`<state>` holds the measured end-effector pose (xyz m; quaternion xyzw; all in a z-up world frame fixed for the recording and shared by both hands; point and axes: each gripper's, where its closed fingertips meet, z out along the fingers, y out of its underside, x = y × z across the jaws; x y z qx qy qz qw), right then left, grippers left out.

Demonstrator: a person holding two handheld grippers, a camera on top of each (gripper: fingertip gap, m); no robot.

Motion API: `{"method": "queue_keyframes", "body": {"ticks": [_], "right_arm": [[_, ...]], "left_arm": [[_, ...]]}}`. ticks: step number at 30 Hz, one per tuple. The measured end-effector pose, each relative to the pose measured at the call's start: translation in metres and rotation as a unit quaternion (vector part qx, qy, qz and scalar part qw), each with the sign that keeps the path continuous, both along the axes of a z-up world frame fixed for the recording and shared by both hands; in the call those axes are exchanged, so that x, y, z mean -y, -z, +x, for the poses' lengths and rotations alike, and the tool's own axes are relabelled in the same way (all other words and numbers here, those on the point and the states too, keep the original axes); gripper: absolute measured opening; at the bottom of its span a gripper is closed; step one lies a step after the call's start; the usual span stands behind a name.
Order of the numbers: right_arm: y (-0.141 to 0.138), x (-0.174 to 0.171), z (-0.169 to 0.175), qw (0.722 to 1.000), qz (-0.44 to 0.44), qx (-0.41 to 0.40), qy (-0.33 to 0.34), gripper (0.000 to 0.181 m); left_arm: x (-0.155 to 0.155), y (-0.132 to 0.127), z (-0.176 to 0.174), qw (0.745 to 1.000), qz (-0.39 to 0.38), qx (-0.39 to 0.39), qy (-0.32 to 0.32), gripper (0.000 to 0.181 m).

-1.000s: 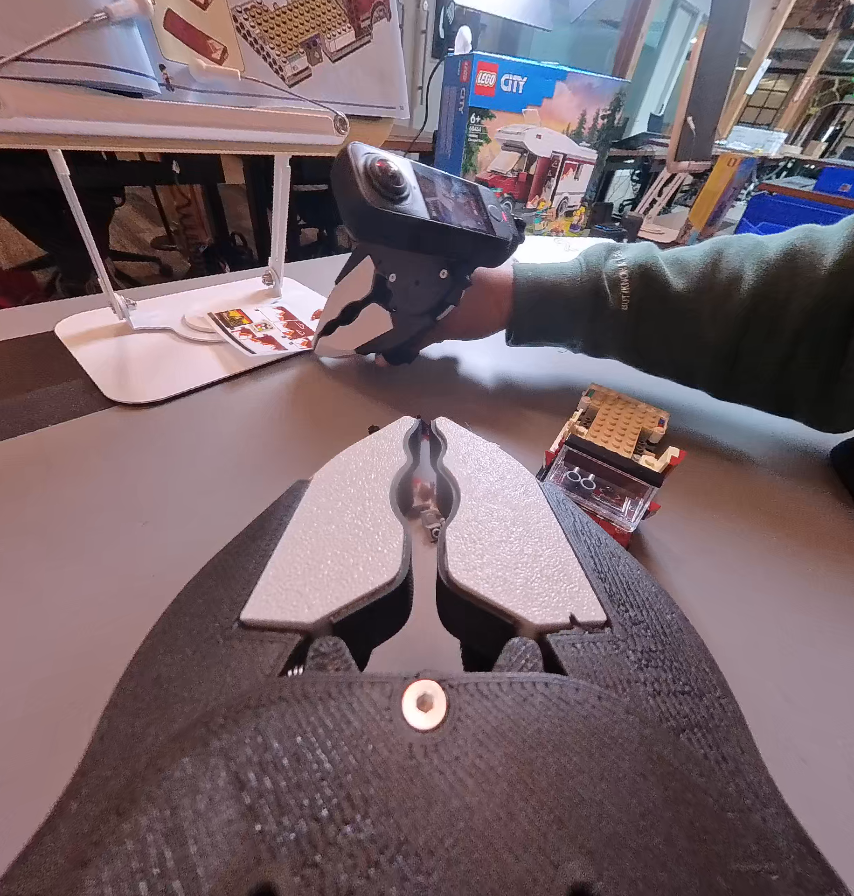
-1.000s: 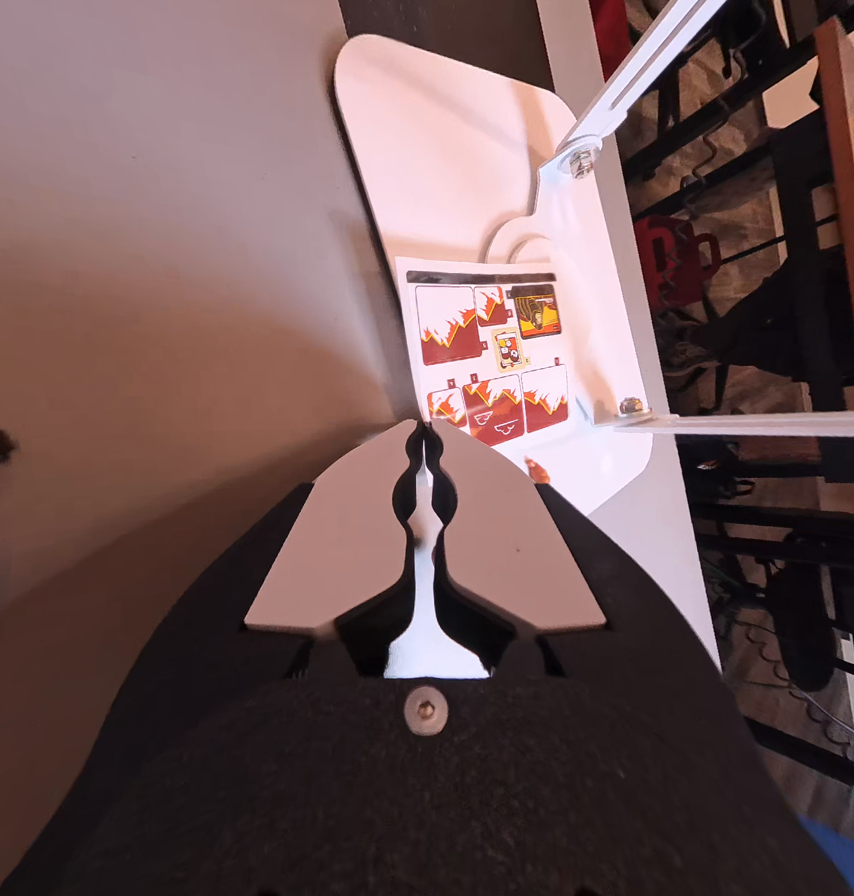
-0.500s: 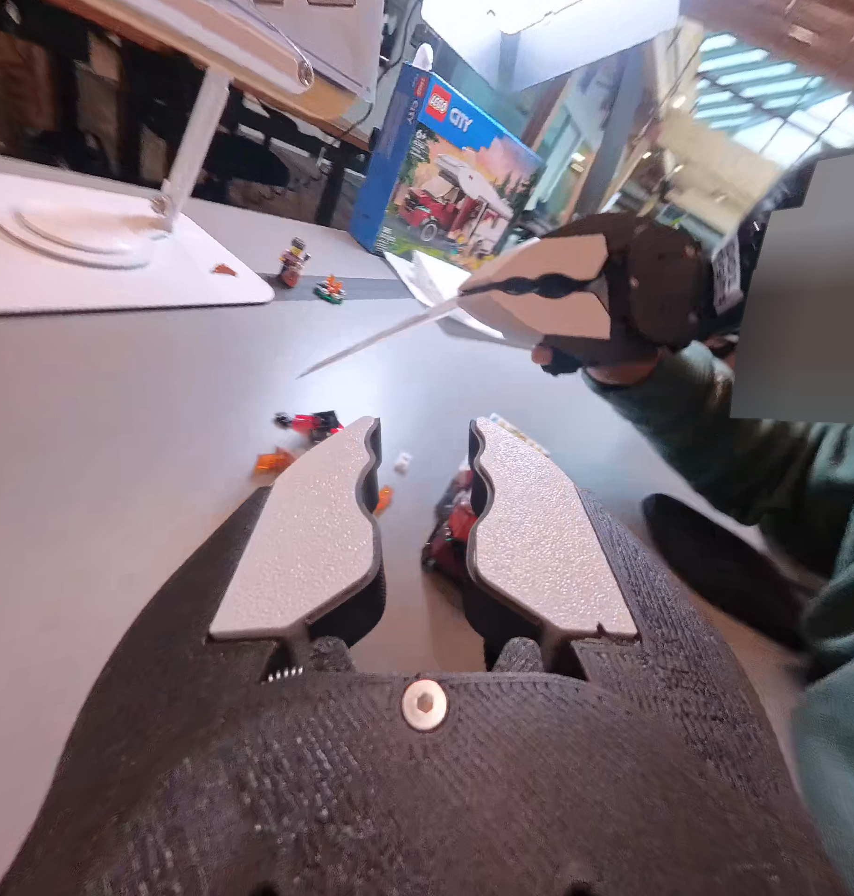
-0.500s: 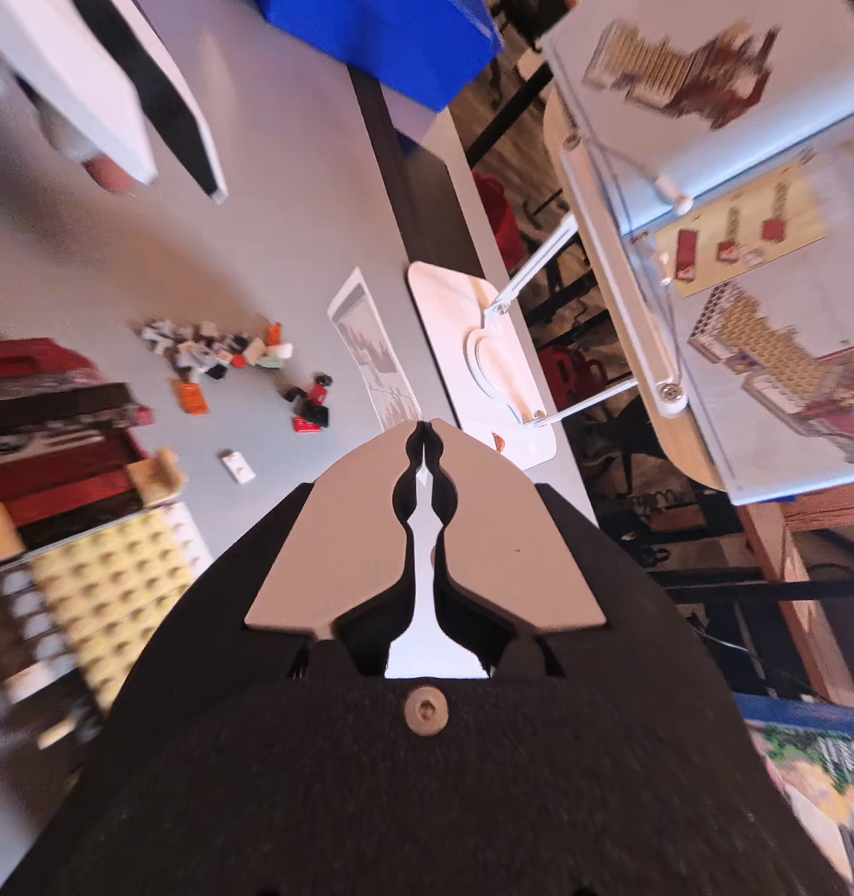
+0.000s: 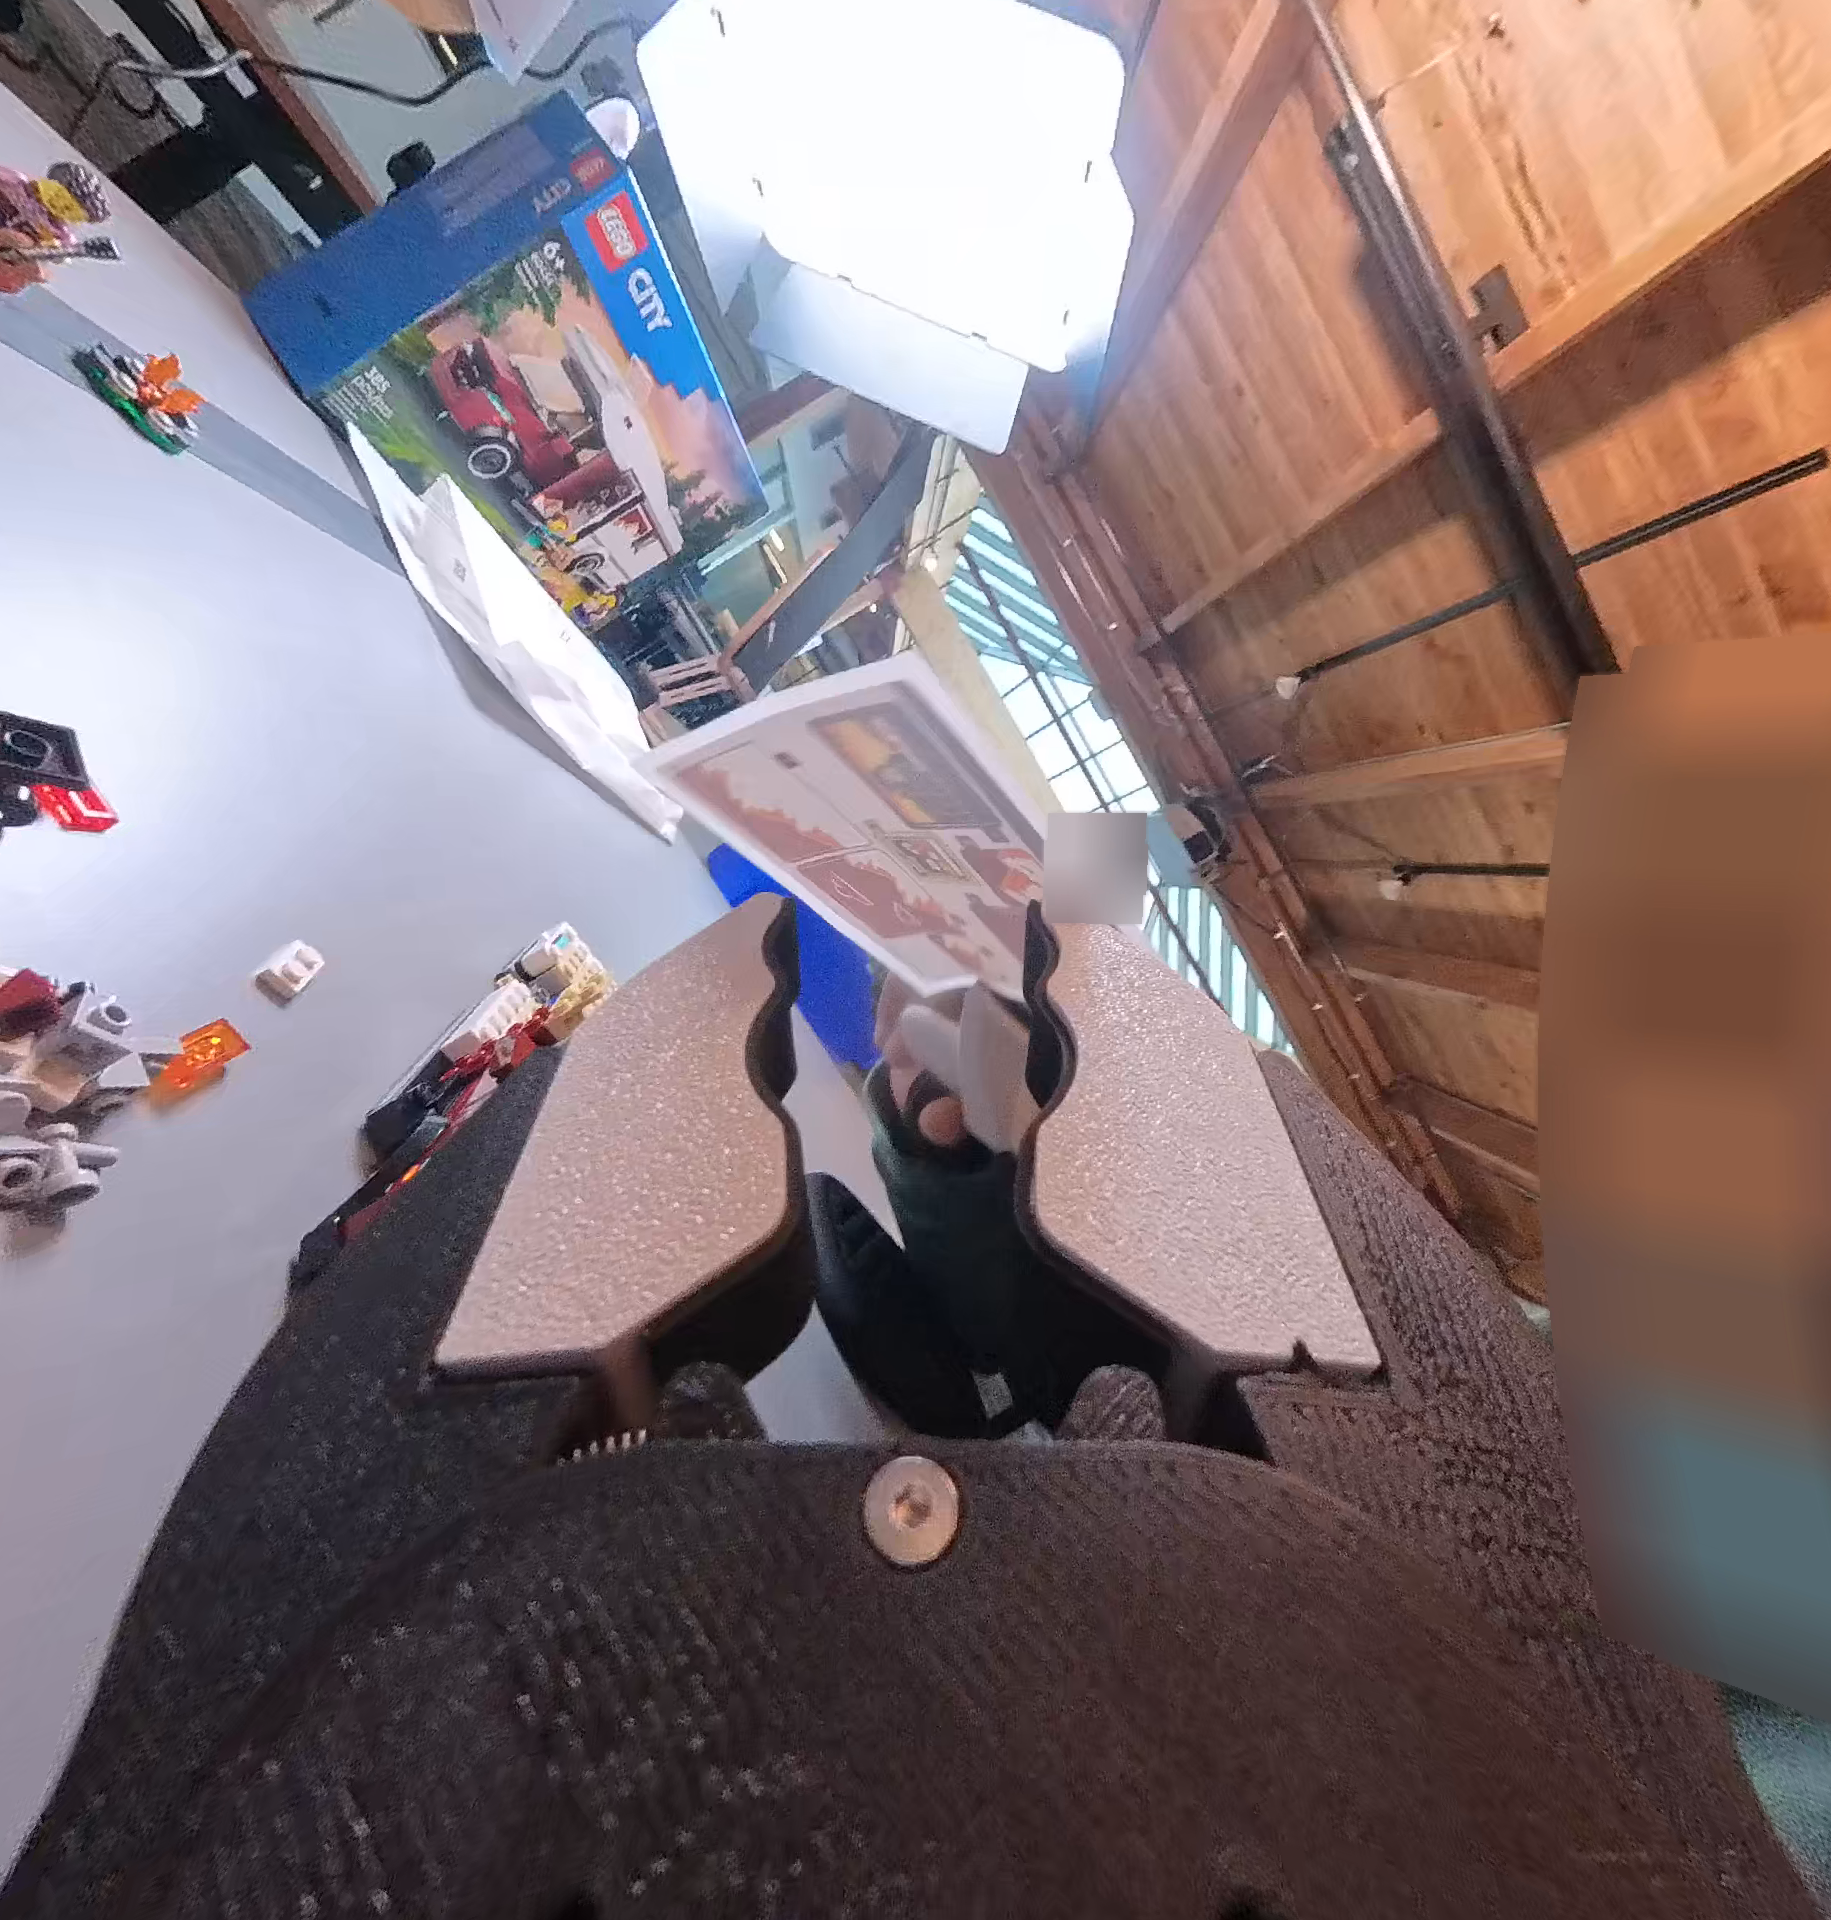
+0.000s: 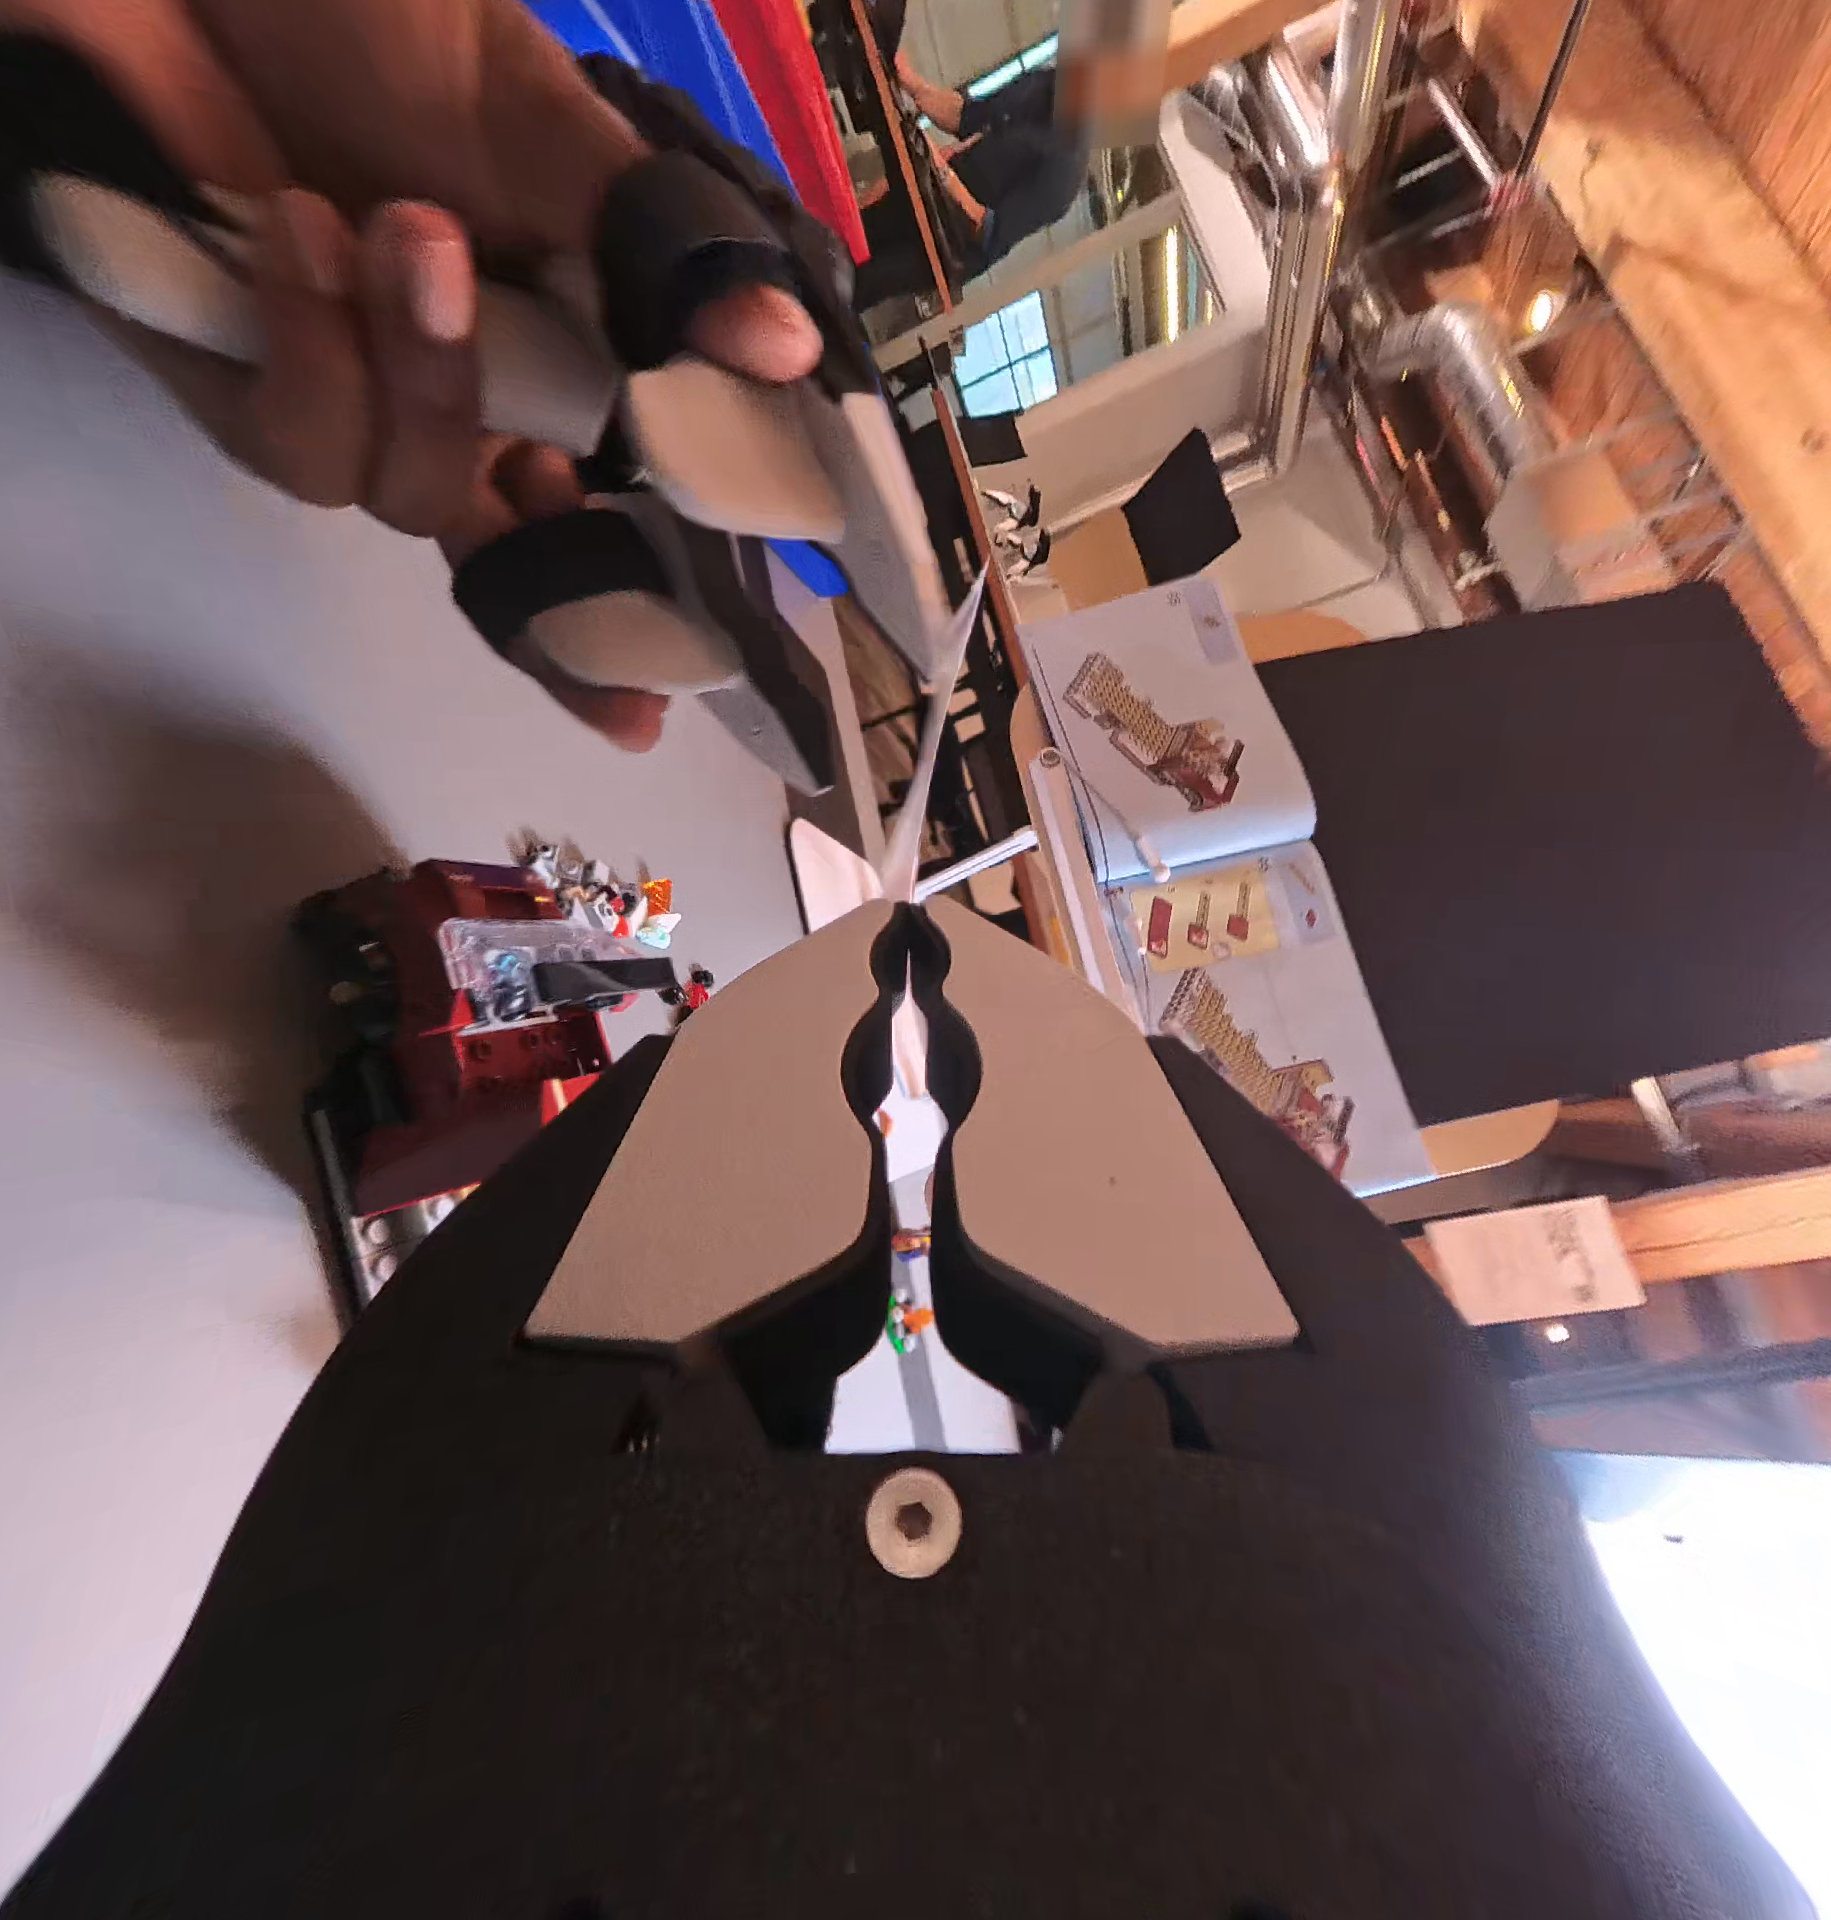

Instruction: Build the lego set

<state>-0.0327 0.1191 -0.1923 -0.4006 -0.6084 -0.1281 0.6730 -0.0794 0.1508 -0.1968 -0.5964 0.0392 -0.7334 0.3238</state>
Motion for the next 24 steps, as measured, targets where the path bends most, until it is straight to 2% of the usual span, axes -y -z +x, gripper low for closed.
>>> {"method": "queue_keyframes", "body": {"ticks": [4, 10, 14, 17, 20, 22, 24], "right_arm": [[0.012, 0.006, 0.003, 0.999, 0.042, 0.034, 0.011, 0.000], [0.014, 0.012, 0.011, 0.994, 0.077, 0.070, 0.015, 0.000], [0.017, 0.019, 0.011, 0.993, 0.084, 0.087, 0.006, 0.000], [0.018, 0.023, 0.011, 0.994, 0.075, 0.076, 0.007, 0.000], [0.020, 0.023, 0.015, 0.999, 0.029, 0.039, 0.006, 0.001], [0.024, 0.020, 0.018, 0.999, -0.052, 0.003, 0.003, 0.019], [0.028, 0.022, 0.019, 0.985, -0.166, -0.041, -0.018, 0.033]], "left_arm": [[0.000, -0.001, -0.004, 1.000, -0.003, 0.011, 0.009, 0.040], [0.012, -0.007, 0.005, 0.999, 0.005, 0.024, 0.042, 0.045], [0.014, 0.001, 0.009, 0.999, 0.009, -0.005, 0.039, 0.026], [0.012, 0.003, 0.007, 0.999, 0.029, -0.026, 0.026, 0.001], [0.014, 0.002, 0.008, 0.996, 0.065, -0.056, 0.021, 0.000], [0.013, 0.000, 0.006, 0.995, 0.076, -0.062, 0.014, 0.000], [0.012, -0.001, 0.003, 0.995, 0.076, -0.060, 0.011, 0.000]]}}
